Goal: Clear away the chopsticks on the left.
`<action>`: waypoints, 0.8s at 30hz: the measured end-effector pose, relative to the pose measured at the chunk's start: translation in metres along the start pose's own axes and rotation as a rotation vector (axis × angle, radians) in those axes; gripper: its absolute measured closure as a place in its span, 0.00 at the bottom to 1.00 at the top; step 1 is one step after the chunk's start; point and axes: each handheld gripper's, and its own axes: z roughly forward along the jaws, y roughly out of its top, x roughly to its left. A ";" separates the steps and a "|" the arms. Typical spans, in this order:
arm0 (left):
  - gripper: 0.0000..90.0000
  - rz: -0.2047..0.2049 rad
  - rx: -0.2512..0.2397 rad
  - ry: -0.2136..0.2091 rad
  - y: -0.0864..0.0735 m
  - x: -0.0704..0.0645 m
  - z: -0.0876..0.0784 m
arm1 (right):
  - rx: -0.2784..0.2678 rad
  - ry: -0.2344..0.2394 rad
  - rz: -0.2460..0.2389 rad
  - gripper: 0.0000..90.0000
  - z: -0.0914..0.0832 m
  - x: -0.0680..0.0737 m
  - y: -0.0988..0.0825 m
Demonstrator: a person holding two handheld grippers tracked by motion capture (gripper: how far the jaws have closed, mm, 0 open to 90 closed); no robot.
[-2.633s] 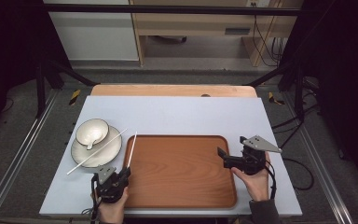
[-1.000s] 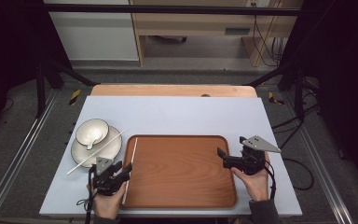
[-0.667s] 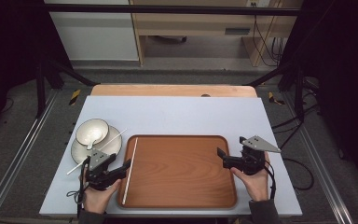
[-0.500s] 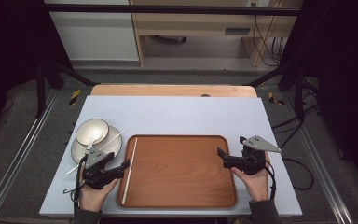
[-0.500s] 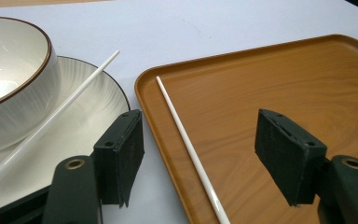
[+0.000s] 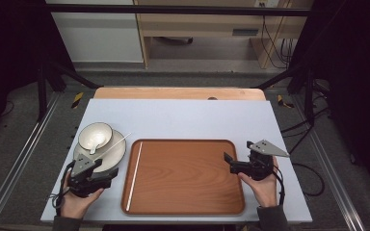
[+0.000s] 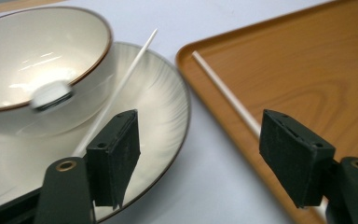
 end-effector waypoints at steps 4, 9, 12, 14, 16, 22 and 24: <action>0.31 -0.011 0.010 0.006 -0.005 0.015 -0.003 | 0.001 0.007 -0.002 0.07 0.000 0.000 0.000; 0.30 -0.020 0.030 0.025 -0.006 0.024 -0.002 | -0.001 0.003 -0.004 0.07 -0.001 -0.001 0.000; 0.31 -0.016 0.026 0.045 -0.005 0.035 -0.001 | 0.003 0.002 -0.002 0.07 0.000 -0.001 0.000; 0.33 -0.002 0.037 0.050 -0.003 0.041 -0.001 | 0.003 0.002 -0.002 0.07 0.001 0.000 0.000; 0.36 -0.009 0.032 0.050 -0.003 0.043 0.000 | 0.004 0.002 -0.004 0.07 0.001 -0.001 0.000; 0.49 0.020 0.082 0.063 -0.002 0.055 0.012 | 0.007 0.000 -0.004 0.07 0.001 -0.001 0.000; 0.51 0.029 0.099 0.063 -0.002 0.058 0.016 | 0.010 -0.001 -0.008 0.07 0.002 -0.001 0.000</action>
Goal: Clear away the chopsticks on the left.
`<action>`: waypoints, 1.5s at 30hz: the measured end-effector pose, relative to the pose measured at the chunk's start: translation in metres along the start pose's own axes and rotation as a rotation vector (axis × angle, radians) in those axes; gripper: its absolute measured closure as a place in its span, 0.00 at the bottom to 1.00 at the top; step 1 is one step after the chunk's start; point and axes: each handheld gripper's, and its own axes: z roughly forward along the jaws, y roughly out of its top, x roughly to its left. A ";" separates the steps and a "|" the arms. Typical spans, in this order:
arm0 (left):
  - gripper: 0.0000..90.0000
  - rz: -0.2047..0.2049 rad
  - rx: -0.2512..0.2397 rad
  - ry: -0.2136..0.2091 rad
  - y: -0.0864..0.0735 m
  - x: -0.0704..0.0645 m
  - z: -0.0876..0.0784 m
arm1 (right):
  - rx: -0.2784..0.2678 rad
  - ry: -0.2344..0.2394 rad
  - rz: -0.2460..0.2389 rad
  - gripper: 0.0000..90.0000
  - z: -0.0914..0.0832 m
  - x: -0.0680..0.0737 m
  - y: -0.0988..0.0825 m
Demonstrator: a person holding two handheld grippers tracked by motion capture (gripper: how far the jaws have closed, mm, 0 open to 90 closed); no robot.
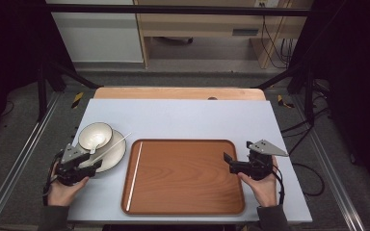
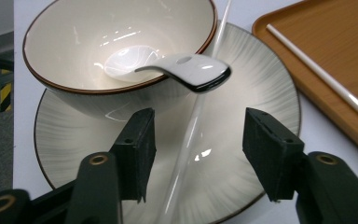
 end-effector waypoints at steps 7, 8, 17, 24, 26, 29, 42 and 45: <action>0.68 0.005 0.028 -0.018 0.000 0.004 0.007 | 0.002 0.001 -0.002 0.07 0.001 0.001 0.000; 0.70 0.005 0.034 -0.025 0.000 0.004 0.008 | 0.002 0.000 -0.002 0.07 0.001 0.001 0.000; 0.85 -0.010 0.042 -0.051 -0.001 0.005 0.009 | 0.001 0.002 -0.002 0.07 0.001 0.001 0.000; 0.92 -0.011 0.052 -0.072 0.000 0.003 0.009 | 0.003 0.001 -0.002 0.07 0.001 0.001 0.000; 0.93 -0.013 0.051 -0.072 0.000 0.001 0.009 | 0.003 0.000 -0.002 0.07 0.000 0.001 0.000; 0.93 -0.018 0.056 -0.079 0.001 -0.001 0.009 | 0.002 0.000 -0.001 0.07 0.000 0.001 0.000; 0.94 -0.038 0.022 -0.065 0.007 -0.018 0.000 | -0.002 -0.005 0.002 0.07 -0.002 -0.001 0.000; 0.94 -0.049 0.001 -0.057 0.008 -0.022 -0.003 | -0.001 -0.004 0.006 0.07 -0.001 -0.002 -0.001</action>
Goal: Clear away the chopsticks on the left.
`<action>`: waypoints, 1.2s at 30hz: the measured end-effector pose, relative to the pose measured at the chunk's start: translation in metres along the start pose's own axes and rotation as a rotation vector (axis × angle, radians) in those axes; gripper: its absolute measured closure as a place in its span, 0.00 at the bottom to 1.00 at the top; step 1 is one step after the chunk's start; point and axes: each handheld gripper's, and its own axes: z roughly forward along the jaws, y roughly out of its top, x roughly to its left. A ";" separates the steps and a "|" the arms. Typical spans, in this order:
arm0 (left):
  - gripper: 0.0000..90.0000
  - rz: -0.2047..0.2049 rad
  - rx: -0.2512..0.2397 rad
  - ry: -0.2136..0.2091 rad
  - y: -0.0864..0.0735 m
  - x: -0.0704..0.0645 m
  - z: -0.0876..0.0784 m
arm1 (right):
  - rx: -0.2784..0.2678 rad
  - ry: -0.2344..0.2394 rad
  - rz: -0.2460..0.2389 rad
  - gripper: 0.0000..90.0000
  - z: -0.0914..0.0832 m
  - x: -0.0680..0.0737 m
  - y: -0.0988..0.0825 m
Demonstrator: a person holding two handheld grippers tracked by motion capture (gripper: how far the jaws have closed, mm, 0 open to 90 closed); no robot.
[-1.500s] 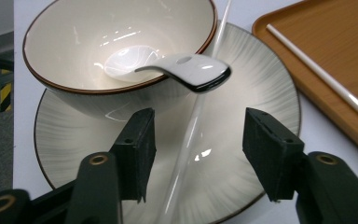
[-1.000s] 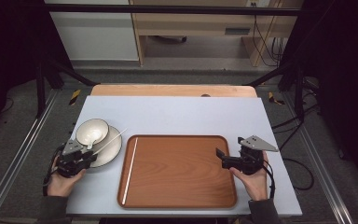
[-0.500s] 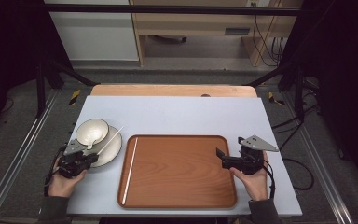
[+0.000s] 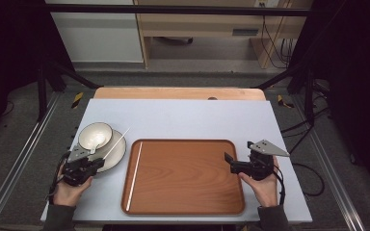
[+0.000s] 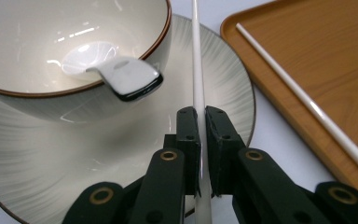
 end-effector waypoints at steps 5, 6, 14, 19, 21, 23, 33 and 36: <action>0.94 -0.016 -0.031 0.010 0.002 -0.013 -0.006 | 0.002 -0.002 0.002 0.07 0.000 0.000 0.000; 0.94 -0.023 -0.040 0.019 0.002 -0.019 -0.008 | 0.000 0.000 0.006 0.07 0.000 -0.001 -0.001; 0.94 -0.039 -0.078 0.039 0.004 -0.044 -0.014 | -0.002 -0.003 0.005 0.07 -0.001 -0.002 -0.001; 0.94 -0.046 -0.101 0.062 0.005 -0.054 -0.018 | -0.004 -0.002 0.011 0.07 -0.001 -0.003 -0.001; 0.94 -0.058 -0.116 0.075 0.005 -0.061 -0.019 | -0.005 -0.002 0.012 0.07 -0.001 -0.003 -0.001; 0.94 -0.061 -0.119 0.078 0.006 -0.064 -0.019 | -0.004 -0.004 0.011 0.07 -0.001 -0.003 -0.001; 0.94 -0.096 -0.147 0.095 0.008 -0.088 -0.017 | 0.003 -0.010 0.007 0.07 0.001 -0.002 -0.002; 0.94 -0.102 -0.158 0.097 0.010 -0.092 -0.017 | 0.004 -0.011 0.006 0.07 0.001 -0.001 -0.002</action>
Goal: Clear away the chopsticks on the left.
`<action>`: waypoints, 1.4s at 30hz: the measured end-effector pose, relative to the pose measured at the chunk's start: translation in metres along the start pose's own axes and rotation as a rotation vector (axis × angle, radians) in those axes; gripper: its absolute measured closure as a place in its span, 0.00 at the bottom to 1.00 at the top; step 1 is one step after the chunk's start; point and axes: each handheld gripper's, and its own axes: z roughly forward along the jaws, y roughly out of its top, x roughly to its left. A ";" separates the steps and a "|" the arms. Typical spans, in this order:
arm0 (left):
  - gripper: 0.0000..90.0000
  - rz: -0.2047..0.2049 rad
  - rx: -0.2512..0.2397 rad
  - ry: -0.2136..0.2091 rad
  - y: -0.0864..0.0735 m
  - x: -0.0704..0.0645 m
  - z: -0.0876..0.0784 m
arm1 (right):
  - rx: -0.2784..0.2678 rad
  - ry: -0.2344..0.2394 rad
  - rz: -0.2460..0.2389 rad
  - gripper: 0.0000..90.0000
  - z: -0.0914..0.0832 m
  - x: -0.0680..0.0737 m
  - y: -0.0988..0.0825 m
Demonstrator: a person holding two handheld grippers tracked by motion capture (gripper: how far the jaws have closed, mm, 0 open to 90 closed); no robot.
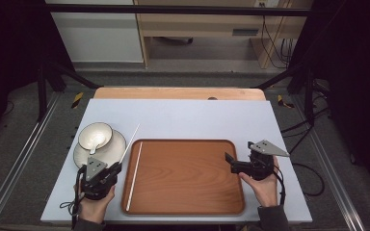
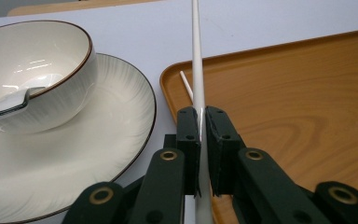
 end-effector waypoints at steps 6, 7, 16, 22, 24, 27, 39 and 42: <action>0.94 -0.029 -0.017 0.001 0.007 -0.007 0.002 | -0.007 -0.005 0.005 0.07 -0.001 0.000 0.002; 0.94 -0.032 -0.022 0.003 0.009 -0.009 0.003 | -0.006 -0.004 0.006 0.07 -0.001 0.000 0.002; 0.94 -0.107 -0.056 0.021 0.013 -0.021 0.006 | -0.012 0.000 0.002 0.07 -0.002 0.001 0.003; 0.94 -0.127 -0.080 0.022 0.009 -0.030 0.004 | -0.014 0.003 0.005 0.07 -0.002 0.001 0.003; 0.94 -0.128 -0.089 0.030 0.006 -0.036 0.004 | -0.011 0.003 0.001 0.07 -0.001 0.001 0.003; 0.94 -0.153 -0.095 0.036 -0.002 -0.042 0.004 | -0.012 0.005 0.002 0.07 -0.001 0.001 0.003; 0.94 -0.195 -0.067 0.057 -0.028 -0.051 0.013 | -0.007 0.011 -0.001 0.07 0.001 0.003 0.002; 0.94 -0.201 -0.050 0.061 -0.035 -0.054 0.017 | -0.005 0.014 -0.002 0.07 0.001 0.004 0.002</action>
